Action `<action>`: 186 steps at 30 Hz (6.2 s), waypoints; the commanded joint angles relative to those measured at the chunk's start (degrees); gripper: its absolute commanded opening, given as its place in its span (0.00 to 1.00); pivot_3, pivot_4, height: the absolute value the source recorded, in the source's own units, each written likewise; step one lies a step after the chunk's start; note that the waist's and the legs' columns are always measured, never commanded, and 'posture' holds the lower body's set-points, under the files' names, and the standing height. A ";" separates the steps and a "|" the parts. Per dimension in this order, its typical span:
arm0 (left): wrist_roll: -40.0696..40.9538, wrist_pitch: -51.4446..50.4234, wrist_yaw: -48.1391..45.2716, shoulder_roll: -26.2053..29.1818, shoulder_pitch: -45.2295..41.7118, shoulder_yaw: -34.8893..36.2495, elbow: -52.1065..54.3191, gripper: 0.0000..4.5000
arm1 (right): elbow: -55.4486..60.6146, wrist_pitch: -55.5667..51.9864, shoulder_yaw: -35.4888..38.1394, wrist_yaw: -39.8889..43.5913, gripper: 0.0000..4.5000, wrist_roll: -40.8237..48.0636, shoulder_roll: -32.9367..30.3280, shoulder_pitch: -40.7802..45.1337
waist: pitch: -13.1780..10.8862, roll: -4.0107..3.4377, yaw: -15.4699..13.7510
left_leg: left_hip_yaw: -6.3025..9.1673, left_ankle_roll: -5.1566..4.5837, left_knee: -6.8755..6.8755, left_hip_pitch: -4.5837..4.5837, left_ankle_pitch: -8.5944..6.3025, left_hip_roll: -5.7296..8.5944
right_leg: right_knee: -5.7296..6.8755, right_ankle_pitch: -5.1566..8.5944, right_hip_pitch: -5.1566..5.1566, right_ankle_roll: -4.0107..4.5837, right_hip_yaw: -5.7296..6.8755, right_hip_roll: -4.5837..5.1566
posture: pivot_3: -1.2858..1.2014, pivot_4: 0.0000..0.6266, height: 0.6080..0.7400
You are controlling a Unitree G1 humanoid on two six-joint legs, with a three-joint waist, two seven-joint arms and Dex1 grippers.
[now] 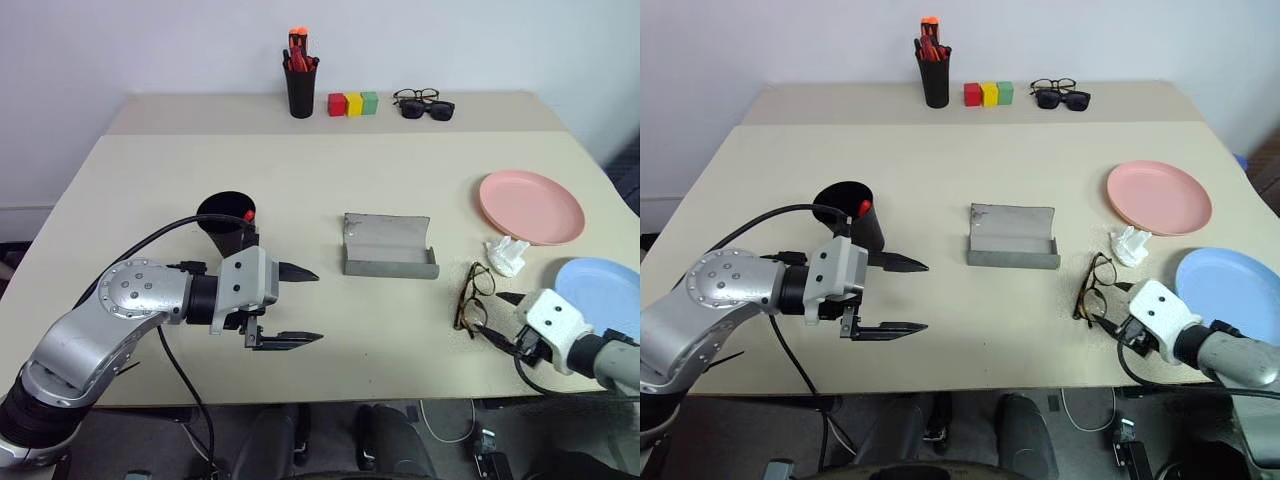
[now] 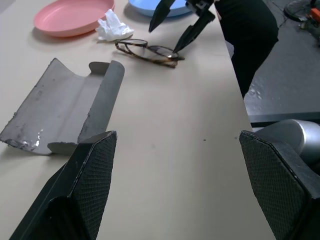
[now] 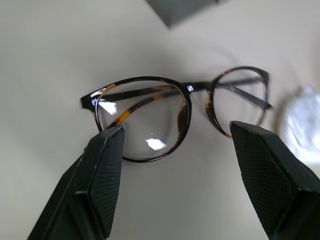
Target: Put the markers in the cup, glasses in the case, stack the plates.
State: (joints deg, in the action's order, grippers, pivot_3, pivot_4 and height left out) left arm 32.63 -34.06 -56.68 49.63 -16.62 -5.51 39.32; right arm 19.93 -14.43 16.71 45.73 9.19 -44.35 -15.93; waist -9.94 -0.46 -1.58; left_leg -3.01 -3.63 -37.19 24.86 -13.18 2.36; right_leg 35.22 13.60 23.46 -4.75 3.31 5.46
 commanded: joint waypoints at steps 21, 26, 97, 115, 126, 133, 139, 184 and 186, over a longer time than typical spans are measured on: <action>1.29 -1.56 2.08 -0.08 -1.17 1.28 1.66 0.89 | -9.39 6.22 6.84 6.87 0.76 1.52 -8.84 2.62 | -0.04 -0.06 -0.48 | -0.04 0.01 0.02 -0.02 0.01 0.01 | -0.03 0.00 -0.04 0.01 0.01 0.01 | 0.52 0.24 1.00; 0.99 -1.43 2.16 -0.11 -0.49 1.53 2.05 0.89 | -14.76 10.88 2.35 3.19 0.76 -2.08 -5.86 5.19 | -0.05 -0.05 -0.55 | -0.04 0.01 0.02 -0.02 0.01 0.01 | -0.03 0.00 -0.03 0.01 0.01 0.01 | 0.52 0.24 1.00; 1.67 -1.73 4.21 0.37 3.66 3.15 4.53 0.89 | -7.93 11.49 -8.05 1.64 0.76 0.13 1.71 13.79 | -0.07 -0.09 -0.86 | -0.02 0.04 0.05 -0.03 0.01 0.02 | -0.05 0.00 0.17 0.02 0.01 0.02 | 0.52 0.24 1.00; 2.82 -1.66 1.91 0.51 2.15 2.14 3.43 0.89 | -7.61 16.78 0.97 1.36 0.76 -3.21 -2.78 0.92 | -0.06 -0.10 -0.61 | -0.04 0.06 0.08 -0.03 0.02 0.01 | -0.03 0.01 0.02 0.02 0.00 0.02 | 0.52 0.24 1.00; 4.16 -2.85 1.81 1.24 2.31 3.78 4.96 0.89 | -15.28 23.90 -1.81 -3.75 0.76 -10.31 -1.91 0.24 | -0.06 -0.06 -0.54 | -0.03 0.06 0.07 -0.13 0.02 0.01 | -0.05 0.01 0.02 0.01 0.00 0.02 | 0.52 0.24 1.00; 5.02 -4.02 3.42 1.09 2.36 3.75 6.03 0.89 | -12.58 21.20 -8.26 -5.59 0.76 -9.21 3.32 8.18 | -0.07 0.08 1.01 | -0.02 0.06 0.16 -0.36 0.02 -0.03 | -0.05 0.02 -0.11 0.00 -0.03 0.01 | 0.52 0.24 1.00; 4.34 -3.75 3.57 0.50 1.45 2.72 4.55 0.89 | -11.90 18.42 -12.21 -6.95 0.76 -8.00 7.64 17.06 | -0.15 0.02 0.98 | -0.04 0.08 0.23 -0.33 0.03 -0.02 | -0.02 0.01 0.01 0.02 -0.01 0.00 | 0.52 0.24 1.00; 4.32 -3.44 4.48 2.07 5.53 5.83 7.12 0.89 | -48.19 19.44 -19.23 35.61 0.76 0.35 -8.93 44.32 | -0.32 -0.03 0.88 | -0.12 -0.06 0.20 -0.18 -0.06 0.01 | -0.13 0.00 -0.01 0.06 -0.01 0.09 | 0.52 0.24 1.00; 4.56 -3.77 4.85 2.22 5.47 6.02 7.39 0.89 | -48.71 19.62 -19.58 35.87 0.76 0.01 -8.55 44.71 | -0.32 -0.04 0.87 | -0.12 -0.06 0.20 -0.18 -0.06 0.01 | -0.13 0.00 -0.02 0.06 -0.01 0.09 | 0.52 0.24 1.00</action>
State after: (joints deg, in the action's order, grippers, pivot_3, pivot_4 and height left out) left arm 35.87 -37.68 -52.15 51.29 -11.20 -1.07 44.65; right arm -28.71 4.29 -3.50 81.25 9.22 -52.77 27.44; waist -10.27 -0.50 -0.71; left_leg -3.14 -3.69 -36.99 24.68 -13.24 2.37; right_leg 35.10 13.60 23.45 -4.69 3.30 5.55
